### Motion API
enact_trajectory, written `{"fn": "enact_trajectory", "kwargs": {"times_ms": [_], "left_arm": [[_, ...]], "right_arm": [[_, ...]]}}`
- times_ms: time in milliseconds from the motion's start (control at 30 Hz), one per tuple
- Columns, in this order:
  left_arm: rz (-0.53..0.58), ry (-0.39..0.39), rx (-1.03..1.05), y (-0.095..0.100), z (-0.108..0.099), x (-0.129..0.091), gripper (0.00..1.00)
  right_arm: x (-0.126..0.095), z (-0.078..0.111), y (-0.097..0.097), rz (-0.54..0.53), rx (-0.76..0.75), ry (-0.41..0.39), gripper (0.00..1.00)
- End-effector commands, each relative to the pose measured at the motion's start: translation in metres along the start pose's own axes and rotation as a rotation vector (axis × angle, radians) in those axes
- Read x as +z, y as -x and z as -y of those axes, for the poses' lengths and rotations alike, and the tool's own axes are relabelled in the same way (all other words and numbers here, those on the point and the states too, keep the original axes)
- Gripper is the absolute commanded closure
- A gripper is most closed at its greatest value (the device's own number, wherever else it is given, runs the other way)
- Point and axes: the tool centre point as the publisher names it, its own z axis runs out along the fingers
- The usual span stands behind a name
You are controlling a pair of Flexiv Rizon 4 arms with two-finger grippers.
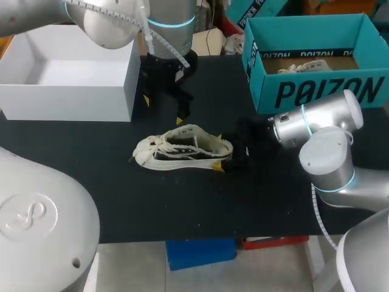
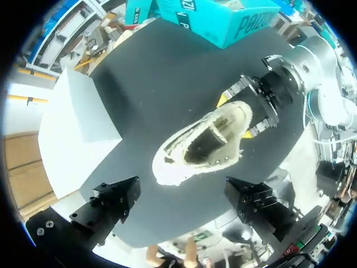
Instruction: Take the shoe out of the shoebox, open the shoe tongue, remove and reinsert the insole, then place the shoe into the shoebox
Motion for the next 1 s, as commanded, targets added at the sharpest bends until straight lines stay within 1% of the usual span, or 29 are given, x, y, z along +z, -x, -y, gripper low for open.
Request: {"fn": "enact_trajectory", "kwargs": {"times_ms": [33,267,300,433,533,633,733,767,833,867,1000], "left_arm": [[0.038,0.299,-0.442,-0.004,0.007,-0.002,0.00],[0.038,0.299,-0.442,-0.004,0.007,-0.002,0.00],[0.055,0.251,-0.488,-0.007,0.007,-0.002,0.00],[-0.009,0.147,-0.574,-0.018,0.009,0.000,0.00],[-0.020,0.086,-0.620,-0.027,0.012,0.003,0.00],[-0.009,0.026,-0.642,-0.034,0.014,0.004,0.00],[0.040,-0.032,-0.651,-0.038,0.015,0.001,0.00],[0.033,-0.032,-0.647,-0.039,0.015,0.000,0.00],[0.085,-0.044,-0.657,-0.038,0.016,-0.002,0.00],[0.094,-0.031,-0.668,-0.039,0.018,-0.002,0.00],[0.094,-0.031,-0.668,-0.039,0.018,-0.002,0.00]], "right_arm": [[0.001,0.002,0.001,0.002,0.001,-0.001,1.00],[0.001,0.002,0.001,0.002,0.001,-0.001,1.00],[0.001,0.002,0.001,0.002,0.001,-0.001,1.00],[0.001,0.002,0.001,0.002,0.001,-0.001,1.00],[0.001,0.002,0.001,0.002,0.001,-0.001,1.00],[0.001,0.002,0.001,0.002,0.001,-0.001,1.00],[0.001,0.002,0.001,0.002,0.001,-0.001,1.00],[0.001,0.002,0.001,0.002,0.001,-0.001,1.00],[0.001,0.002,0.001,0.002,0.001,-0.001,1.00],[0.001,0.002,0.001,0.002,0.001,-0.001,1.00],[0.001,0.002,0.001,0.002,0.001,-0.001,1.00]]}}
